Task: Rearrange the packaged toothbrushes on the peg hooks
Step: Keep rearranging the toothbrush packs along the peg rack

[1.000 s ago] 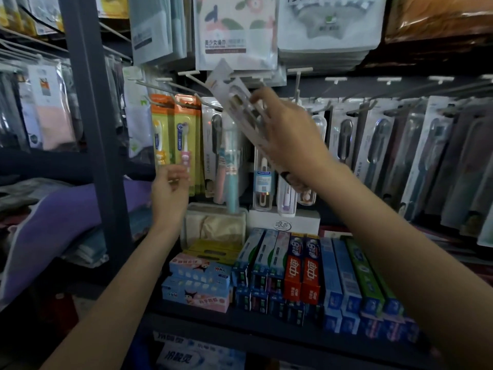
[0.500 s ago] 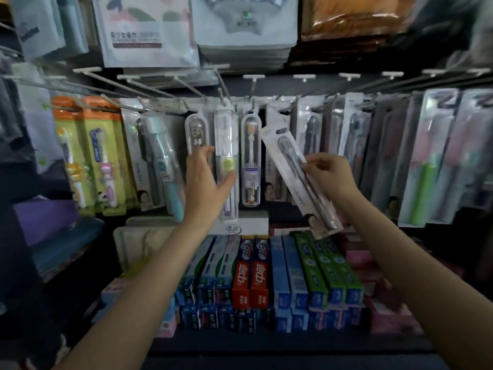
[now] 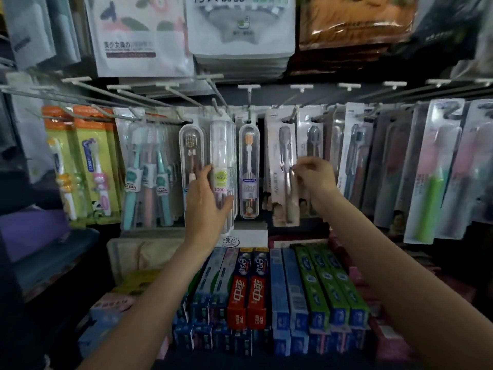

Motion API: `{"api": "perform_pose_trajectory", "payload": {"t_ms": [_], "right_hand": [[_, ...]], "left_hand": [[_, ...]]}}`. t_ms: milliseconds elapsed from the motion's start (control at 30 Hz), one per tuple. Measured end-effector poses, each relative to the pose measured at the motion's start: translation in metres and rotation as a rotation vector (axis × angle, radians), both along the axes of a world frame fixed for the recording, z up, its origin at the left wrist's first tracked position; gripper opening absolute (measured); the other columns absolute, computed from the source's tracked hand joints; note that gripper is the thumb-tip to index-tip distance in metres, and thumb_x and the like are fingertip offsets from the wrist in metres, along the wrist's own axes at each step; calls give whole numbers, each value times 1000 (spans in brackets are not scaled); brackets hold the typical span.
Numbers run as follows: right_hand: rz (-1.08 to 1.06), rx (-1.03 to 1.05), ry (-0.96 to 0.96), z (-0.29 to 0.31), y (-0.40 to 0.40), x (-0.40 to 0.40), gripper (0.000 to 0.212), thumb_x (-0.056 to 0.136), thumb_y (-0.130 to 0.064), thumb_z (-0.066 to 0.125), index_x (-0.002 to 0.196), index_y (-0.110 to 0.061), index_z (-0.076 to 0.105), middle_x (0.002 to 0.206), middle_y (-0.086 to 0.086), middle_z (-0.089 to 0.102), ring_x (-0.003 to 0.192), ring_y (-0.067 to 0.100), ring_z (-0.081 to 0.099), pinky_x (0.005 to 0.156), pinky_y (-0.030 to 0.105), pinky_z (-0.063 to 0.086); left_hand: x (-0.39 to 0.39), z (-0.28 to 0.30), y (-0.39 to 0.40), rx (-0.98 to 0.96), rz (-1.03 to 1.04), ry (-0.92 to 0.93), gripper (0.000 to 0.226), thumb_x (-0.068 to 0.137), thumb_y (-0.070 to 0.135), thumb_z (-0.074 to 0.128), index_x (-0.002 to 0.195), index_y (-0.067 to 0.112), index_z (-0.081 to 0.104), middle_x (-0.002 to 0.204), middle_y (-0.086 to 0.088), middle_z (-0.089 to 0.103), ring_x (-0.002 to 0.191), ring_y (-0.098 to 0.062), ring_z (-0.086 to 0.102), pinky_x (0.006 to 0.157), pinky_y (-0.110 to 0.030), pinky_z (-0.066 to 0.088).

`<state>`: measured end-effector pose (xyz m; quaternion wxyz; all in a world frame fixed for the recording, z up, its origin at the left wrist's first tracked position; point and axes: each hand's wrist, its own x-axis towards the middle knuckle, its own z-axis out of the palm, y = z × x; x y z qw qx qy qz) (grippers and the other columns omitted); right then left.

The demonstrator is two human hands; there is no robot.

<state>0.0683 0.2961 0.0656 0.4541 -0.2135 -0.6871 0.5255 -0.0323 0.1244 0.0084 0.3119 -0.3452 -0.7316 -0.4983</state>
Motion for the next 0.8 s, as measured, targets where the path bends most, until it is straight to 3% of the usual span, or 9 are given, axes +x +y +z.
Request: {"api": "perform_pose_trajectory", "payload": {"t_ms": [133, 267, 333, 400, 500, 600, 667, 800], "right_hand": [[-3, 118, -73, -17, -3, 13, 20, 91, 0, 50, 108, -7, 55, 89, -1, 55, 93, 17, 56, 88, 30, 49], [-16, 375, -63, -21, -12, 33, 18, 90, 3, 49, 101, -10, 53, 90, 1, 57, 86, 14, 57, 79, 24, 50], [-123, 531, 13, -20, -14, 45, 18, 90, 1, 49, 103, -10, 55, 90, -3, 57, 79, 2, 54, 72, 11, 47], [-275, 586, 138, -18, -10, 54, 18, 89, -1, 51, 105, -10, 55, 98, -2, 54, 79, -1, 51, 71, 7, 44], [-472, 475, 206, -17, 3, 62, 33, 86, -5, 58, 117, -9, 47, 116, 1, 38, 102, 14, 46, 90, 19, 40], [-437, 275, 30, -25, 17, 64, 60, 83, -14, 66, 133, -8, 34, 133, 10, 36, 123, 24, 36, 104, 31, 34], [-333, 149, 2, -32, 19, 66, 67, 83, -18, 67, 138, -9, 29, 133, 9, 43, 121, 19, 41, 102, 32, 38], [-342, 114, 61, -41, 19, 67, 47, 86, -15, 63, 128, -10, 43, 112, 7, 55, 101, 18, 54, 85, 29, 46]], "left_hand": [[-5, -7, -3, 12, 45, 44, 56, 85, 22, 62, 133, 10, 36, 120, -7, 48, 103, -6, 37, 89, -22, 32], [-4, -10, 2, 49, 39, 53, 54, 85, 20, 63, 131, 8, 38, 117, -11, 48, 103, -16, 43, 88, -30, 38], [0, -11, 6, 84, 5, 46, 53, 85, 18, 63, 130, 6, 38, 117, -12, 47, 104, -17, 44, 87, -30, 39], [4, -13, 11, 108, -26, 39, 53, 86, 17, 63, 130, 6, 37, 116, -12, 47, 106, -23, 48, 88, -33, 42], [5, -14, 15, 120, -36, 17, 54, 86, 19, 61, 132, 7, 36, 118, -13, 46, 108, -27, 50, 90, -41, 46], [3, -15, 15, 115, -35, 14, 53, 87, 20, 60, 132, 10, 35, 118, -13, 46, 108, -29, 50, 88, -48, 47], [3, -15, 13, 104, -24, 6, 53, 87, 19, 60, 132, 10, 35, 118, -14, 46, 109, -30, 49, 90, -47, 46], [2, -13, 9, 64, 14, 20, 53, 87, 18, 60, 133, 7, 36, 118, -15, 47, 110, -27, 45, 85, -27, 37]]}}
